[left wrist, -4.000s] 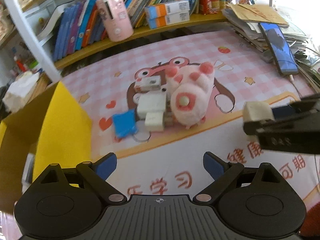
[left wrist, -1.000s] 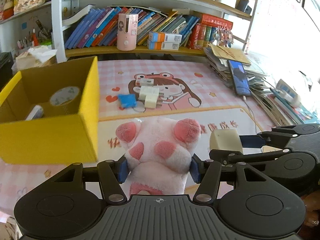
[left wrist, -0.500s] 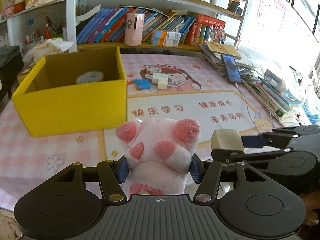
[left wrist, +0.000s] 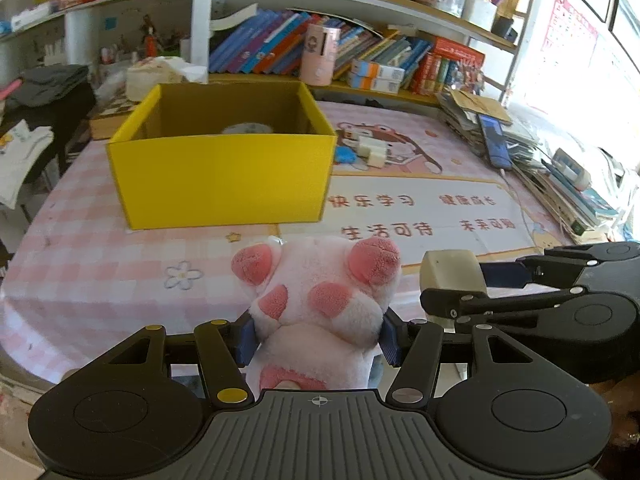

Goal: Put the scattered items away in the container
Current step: 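Carry the plush toy and foam block with both tools over the yellow box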

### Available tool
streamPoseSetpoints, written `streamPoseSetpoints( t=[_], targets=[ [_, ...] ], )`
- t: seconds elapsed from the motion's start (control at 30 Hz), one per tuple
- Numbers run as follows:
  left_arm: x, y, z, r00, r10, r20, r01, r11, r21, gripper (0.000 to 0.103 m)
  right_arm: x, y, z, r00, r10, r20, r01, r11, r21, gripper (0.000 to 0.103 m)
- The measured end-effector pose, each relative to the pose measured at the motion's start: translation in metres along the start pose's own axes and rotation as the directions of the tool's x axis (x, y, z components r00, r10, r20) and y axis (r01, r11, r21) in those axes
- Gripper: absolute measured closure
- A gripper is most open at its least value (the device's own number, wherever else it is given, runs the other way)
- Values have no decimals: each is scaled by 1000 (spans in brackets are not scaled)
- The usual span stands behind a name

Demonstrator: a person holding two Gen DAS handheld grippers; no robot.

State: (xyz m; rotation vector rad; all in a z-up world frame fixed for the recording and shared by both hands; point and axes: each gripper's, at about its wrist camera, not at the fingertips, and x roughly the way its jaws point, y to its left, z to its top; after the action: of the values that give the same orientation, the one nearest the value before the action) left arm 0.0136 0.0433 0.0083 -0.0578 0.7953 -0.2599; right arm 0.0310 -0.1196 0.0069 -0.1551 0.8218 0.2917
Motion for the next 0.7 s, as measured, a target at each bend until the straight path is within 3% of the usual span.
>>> streamPoseSetpoints(
  t=[0.43,0.7],
  targets=[
    [-12,28,4,999,21,48,-19,999,-38,46,-2,23,20,998,3,59,-1,999,-35,61],
    [-11,38,8,998,31,59,-28,998,-50,46,7,33,29,998,26,53,-22,997,-67,61]
  ],
)
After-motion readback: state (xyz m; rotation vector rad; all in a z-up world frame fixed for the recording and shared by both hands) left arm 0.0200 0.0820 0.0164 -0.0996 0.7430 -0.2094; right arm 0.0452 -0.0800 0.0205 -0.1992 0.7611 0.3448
